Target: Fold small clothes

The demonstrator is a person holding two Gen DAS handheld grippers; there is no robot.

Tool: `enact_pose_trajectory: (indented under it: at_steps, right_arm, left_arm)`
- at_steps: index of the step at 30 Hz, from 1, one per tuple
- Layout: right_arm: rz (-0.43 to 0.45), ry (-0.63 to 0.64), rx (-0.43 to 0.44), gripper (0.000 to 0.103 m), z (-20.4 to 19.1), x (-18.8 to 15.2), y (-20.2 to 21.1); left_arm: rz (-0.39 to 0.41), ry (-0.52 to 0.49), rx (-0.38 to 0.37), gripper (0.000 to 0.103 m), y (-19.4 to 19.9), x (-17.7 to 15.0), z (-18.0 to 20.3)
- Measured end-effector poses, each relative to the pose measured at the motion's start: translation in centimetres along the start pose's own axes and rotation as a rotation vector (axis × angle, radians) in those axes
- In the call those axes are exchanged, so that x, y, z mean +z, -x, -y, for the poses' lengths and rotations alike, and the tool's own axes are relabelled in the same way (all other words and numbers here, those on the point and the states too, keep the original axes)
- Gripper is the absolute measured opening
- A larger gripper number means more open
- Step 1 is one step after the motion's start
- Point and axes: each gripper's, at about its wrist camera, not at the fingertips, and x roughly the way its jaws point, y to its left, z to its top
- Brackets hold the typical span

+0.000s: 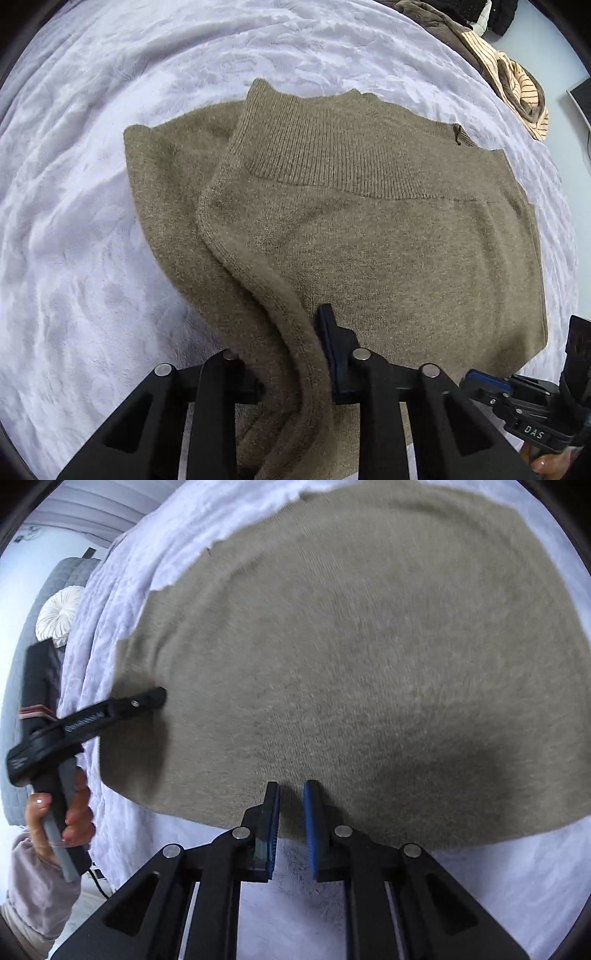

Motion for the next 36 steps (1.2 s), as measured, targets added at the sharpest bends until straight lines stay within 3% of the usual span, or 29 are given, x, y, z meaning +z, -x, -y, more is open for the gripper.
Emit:
enact_pose_trajectory:
  at_steps: [7, 11, 14, 18, 21, 24, 25, 26, 27, 28, 30, 34, 36]
  right_arm:
    - [0.015, -0.032, 0.110, 0.014, 2.1, -0.4, 1.2]
    - [0.107, -0.067, 0.170, 0.014, 4.3, 0.4, 4.8]
    - [0.180, -0.156, 0.248, 0.014, 7.6, 1.7, 7.3]
    - [0.232, -0.296, 0.370, 0.015, 12.8, 3.3, 8.2]
    - [0.205, -0.439, 0.516, 0.018, 16.7, 3.7, 7.0]
    - [0.189, -0.536, 0.629, 0.019, 18.9, 3.4, 5.8]
    - [0.197, -0.558, 0.665, 0.025, 19.3, 3.3, 5.7]
    - [0.211, -0.580, 0.714, 0.030, 19.8, 3.1, 5.7]
    - [0.224, -0.600, 0.752, 0.043, 20.1, 3.1, 5.7]
    - [0.238, -0.626, 0.795, 0.050, 20.4, 3.0, 5.7]
    - [0.244, -0.659, 0.843, 0.056, 21.5, 2.9, 6.1]
    - [0.225, -0.662, 0.911, 0.074, 22.0, 3.6, 6.3]
    - [0.225, -0.678, 0.938, 0.077, 21.8, 3.9, 6.3]
  left_arm:
    - [0.141, -0.015, -0.043, 0.021, 6.5, 1.1, 3.1]
    - [0.225, -0.150, -0.083, 0.021, 9.7, 2.7, 9.2]
    - [0.219, -0.272, -0.117, 0.021, 8.9, 3.2, 15.4]
    - [0.132, -0.392, -0.174, 0.021, 4.2, 1.9, 22.8]
    - [0.069, -0.430, -0.148, 0.021, 1.4, 0.3, 25.5]
    - [0.074, -0.407, -0.125, 0.023, 1.3, -0.3, 25.4]
    - [0.077, -0.397, -0.112, 0.029, 1.5, -0.3, 25.1]
    - [0.088, -0.381, -0.091, 0.052, 1.9, -0.2, 24.8]
    - [0.114, -0.361, -0.068, 0.079, 2.6, -0.2, 24.1]
    - [0.158, -0.335, -0.049, 0.085, 3.6, -0.4, 23.2]
    - [0.196, -0.302, -0.039, 0.086, 4.5, 0.0, 22.3]
    - [0.192, -0.232, -0.006, 0.086, 5.3, 0.4, 19.9]
    - [0.197, -0.184, -0.003, 0.086, 5.8, 0.3, 18.2]
